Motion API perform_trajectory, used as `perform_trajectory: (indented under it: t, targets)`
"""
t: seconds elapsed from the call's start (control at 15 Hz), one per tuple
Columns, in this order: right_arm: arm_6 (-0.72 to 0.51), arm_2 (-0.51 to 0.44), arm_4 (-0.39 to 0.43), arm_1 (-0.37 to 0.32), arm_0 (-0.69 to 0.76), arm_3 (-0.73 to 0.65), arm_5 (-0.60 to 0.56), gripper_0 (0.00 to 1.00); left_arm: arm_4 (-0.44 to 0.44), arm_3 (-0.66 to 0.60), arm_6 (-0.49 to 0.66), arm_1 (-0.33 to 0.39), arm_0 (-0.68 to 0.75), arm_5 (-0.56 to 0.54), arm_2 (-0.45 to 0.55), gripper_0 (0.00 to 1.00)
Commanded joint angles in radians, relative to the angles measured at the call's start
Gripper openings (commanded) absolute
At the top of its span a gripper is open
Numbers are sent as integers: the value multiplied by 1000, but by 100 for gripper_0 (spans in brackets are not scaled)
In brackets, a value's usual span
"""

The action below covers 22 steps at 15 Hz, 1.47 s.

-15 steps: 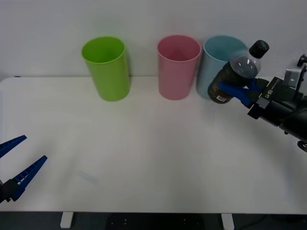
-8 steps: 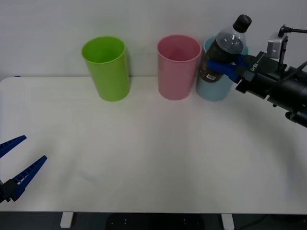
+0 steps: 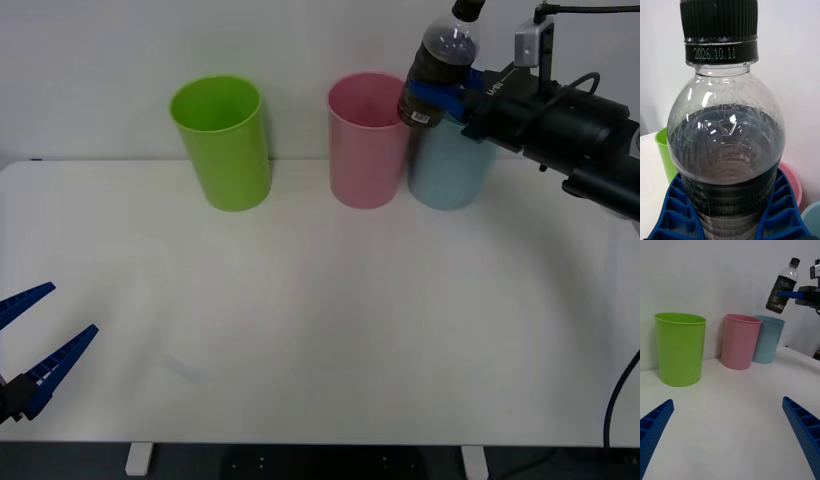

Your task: Grasp the object on the table and drop it into the matching bin: aluminum can to the light blue bin, PET bottle to the pink bin.

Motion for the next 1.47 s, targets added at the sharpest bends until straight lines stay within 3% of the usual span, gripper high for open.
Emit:
perform_trajectory:
  t: [0.07, 0.53, 0.8, 1.2, 1.27, 1.33, 1.4, 1.47]
  targets:
    - [13, 0, 58, 54, -90, 112, 45, 0, 0, 0, 0, 0, 0, 0, 0, 100]
    - [77, 0, 136, 168, -251, 328, 200, 0, 0, 0, 0, 0, 0, 0, 0, 100]
    - [117, 2, 170, 220, -254, 329, 312, 0, 0, 0, 0, 0, 0, 0, 0, 100]
    - [142, 2, 170, 224, -254, 329, 321, 0, 0, 0, 0, 0, 0, 0, 0, 100]
    - [142, 2, 170, 224, -254, 329, 321, 4, 0, 0, 0, 0, 0, 0, 0, 100]
    - [142, 2, 168, 223, -254, 329, 321, 20, 0, 0, 0, 0, 0, 0, 0, 100]
    - [137, 2, 167, 223, -254, 329, 321, 87, 0, 0, 0, 0, 0, 0, 0, 100]
    - [143, 2, 167, 224, -254, 329, 321, 100, 0, 0, 0, 0, 0, 0, 0, 100]
